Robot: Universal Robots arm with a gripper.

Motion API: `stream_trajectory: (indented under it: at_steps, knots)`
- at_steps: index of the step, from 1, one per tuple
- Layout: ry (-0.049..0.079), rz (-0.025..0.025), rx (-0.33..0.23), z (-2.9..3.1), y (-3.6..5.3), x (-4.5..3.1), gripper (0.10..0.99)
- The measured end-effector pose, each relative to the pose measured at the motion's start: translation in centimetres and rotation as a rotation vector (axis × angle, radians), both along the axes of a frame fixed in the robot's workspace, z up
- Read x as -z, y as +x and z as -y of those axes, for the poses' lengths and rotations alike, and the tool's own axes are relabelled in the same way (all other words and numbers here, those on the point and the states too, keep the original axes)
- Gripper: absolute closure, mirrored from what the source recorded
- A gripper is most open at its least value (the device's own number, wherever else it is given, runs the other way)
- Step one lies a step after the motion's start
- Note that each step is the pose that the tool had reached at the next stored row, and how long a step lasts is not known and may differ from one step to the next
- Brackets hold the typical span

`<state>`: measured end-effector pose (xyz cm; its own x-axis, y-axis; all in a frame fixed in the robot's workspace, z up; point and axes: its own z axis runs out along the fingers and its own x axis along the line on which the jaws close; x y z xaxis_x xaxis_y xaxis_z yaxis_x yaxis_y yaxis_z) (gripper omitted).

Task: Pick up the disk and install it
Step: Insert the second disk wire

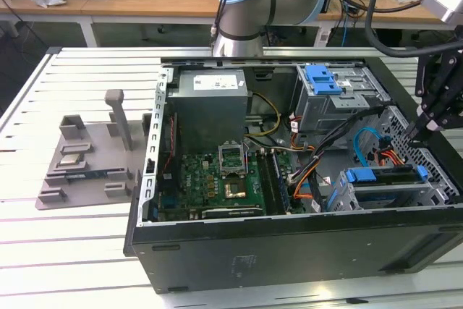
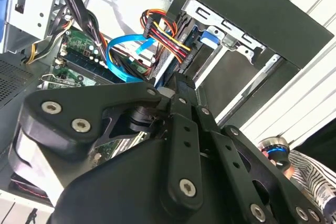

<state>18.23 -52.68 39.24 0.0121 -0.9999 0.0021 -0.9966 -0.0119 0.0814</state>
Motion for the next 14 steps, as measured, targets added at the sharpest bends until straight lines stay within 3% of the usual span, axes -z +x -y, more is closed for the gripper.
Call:
stream_trajectory:
  at_steps: [3,4,5,7,8,9,14]
  knots:
    - [0.0,0.0,0.0,0.0,0.0,-0.02,0.973]
    - [0.0,0.0,0.0,0.0,0.0,-0.02,0.918]
    - [0.0,0.0,0.0,0.0,0.0,-0.02,0.918]
    - [0.0,0.0,0.0,0.0,0.0,-0.03,0.792]
    - [0.0,0.0,0.0,0.0,0.0,-0.03,0.792]
    - [0.0,0.0,0.0,0.0,0.0,-0.04,0.725]
    - [0.0,0.0,-0.01,-0.52,-0.98,0.32,0.725]
